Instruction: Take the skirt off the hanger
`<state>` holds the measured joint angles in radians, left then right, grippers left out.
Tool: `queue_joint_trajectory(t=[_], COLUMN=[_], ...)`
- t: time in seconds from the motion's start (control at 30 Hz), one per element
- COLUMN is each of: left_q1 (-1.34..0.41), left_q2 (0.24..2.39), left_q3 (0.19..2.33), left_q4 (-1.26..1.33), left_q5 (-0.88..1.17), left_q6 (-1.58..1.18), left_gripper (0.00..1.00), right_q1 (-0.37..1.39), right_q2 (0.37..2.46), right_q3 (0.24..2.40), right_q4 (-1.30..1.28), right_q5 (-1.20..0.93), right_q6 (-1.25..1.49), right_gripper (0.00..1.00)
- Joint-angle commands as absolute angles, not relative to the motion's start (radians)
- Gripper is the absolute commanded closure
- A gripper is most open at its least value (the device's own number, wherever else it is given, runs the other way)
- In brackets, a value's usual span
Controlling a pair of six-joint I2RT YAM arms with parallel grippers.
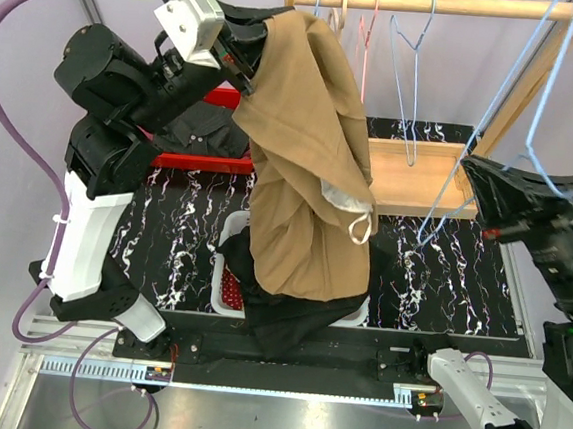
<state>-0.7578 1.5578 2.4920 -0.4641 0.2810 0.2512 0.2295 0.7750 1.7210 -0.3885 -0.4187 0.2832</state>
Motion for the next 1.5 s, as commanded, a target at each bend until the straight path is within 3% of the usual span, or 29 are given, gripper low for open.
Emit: queue_joint_trajectory(t=[0.0,0.17,0.3,0.4,0.6,0.87,1.1,1.13,1.17,1.2,1.23,1.47], left_q1=[-0.778,-0.790,-0.813,-0.830,-0.900,-1.035,-1.043,-1.043,-1.043,-1.043,-1.042,-1.022], left_q2=[1.528,1.364,1.192,1.129,1.074,1.046,1.040,1.042,1.043,1.054,1.060,1.138], left_q3=[2.514,2.236,1.793,1.633,1.398,1.114,0.893,0.870,0.867,0.864,0.862,0.963], left_q4=[-0.247,-0.398,-0.445,-0.523,-0.612,-0.540,-0.390,-0.371,-0.371,-0.406,-0.423,-0.572], left_q5=[0.201,0.268,0.295,0.276,0.252,0.152,0.046,0.040,0.034,0.041,0.041,0.023], left_q6=[0.278,0.249,0.299,0.347,0.459,0.532,0.615,0.617,0.620,0.629,0.633,0.578], left_gripper=[1.00,1.00,1.00,1.00,1.00,1.00,0.99,0.91,0.71,0.15,0.01,0.01], right_q1=[0.235,0.235,0.235,0.235,0.235,0.226,0.006,-0.068,-0.098,-0.122,-0.170,-0.238], right_q2=[0.752,0.710,0.715,0.739,0.796,0.942,1.161,1.186,1.213,1.271,1.299,1.495], right_q3=[1.684,1.640,1.602,1.576,1.563,1.598,1.707,1.724,1.767,1.791,1.839,2.032], right_q4=[-0.617,-0.762,-0.912,-0.979,-0.993,-0.887,-0.772,-0.747,-0.738,-0.723,-0.712,-0.666], right_q5=[-0.244,-0.175,-0.155,-0.159,-0.130,-0.074,-0.351,-0.432,-0.480,-0.530,-0.611,-0.793], right_q6=[0.247,0.265,0.291,0.304,0.287,0.273,0.328,0.342,0.354,0.385,0.402,0.472], right_gripper=[1.00,1.00,1.00,1.00,1.00,1.00,1.00,1.00,1.00,1.00,1.00,1.00])
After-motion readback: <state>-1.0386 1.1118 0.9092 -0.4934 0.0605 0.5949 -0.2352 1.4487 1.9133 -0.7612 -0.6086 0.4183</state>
